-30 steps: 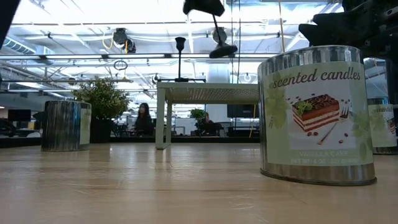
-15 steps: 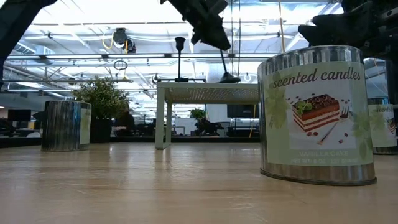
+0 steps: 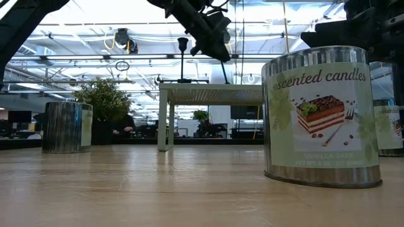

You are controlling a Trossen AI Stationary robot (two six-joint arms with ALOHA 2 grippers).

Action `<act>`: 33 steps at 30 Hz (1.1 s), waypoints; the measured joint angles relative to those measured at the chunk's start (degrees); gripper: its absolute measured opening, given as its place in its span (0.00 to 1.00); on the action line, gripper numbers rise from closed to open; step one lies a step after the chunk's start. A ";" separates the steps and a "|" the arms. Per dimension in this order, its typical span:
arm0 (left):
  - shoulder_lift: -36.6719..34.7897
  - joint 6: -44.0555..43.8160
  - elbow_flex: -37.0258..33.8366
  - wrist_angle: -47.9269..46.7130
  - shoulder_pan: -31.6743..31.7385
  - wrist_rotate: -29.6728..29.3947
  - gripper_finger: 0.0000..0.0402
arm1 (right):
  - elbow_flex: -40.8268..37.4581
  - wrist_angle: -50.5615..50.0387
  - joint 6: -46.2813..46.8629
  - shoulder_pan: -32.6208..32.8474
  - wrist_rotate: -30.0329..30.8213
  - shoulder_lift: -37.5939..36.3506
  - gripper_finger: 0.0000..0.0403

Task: Pick & Place candle stick holders
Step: Align the left black candle holder with the black candle holder on the shelf, then align the black candle holder with the black candle holders on the shelf

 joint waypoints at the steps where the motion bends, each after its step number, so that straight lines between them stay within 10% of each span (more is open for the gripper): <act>1: 0.00 0.06 0.00 -0.48 0.08 0.00 0.17 | 0.00 0.04 0.00 0.01 0.00 0.07 0.39; 33: -1.25 0.45 -0.02 -4.83 0.16 -3.45 0.39 | 0.00 0.15 0.77 0.01 -0.02 0.05 0.39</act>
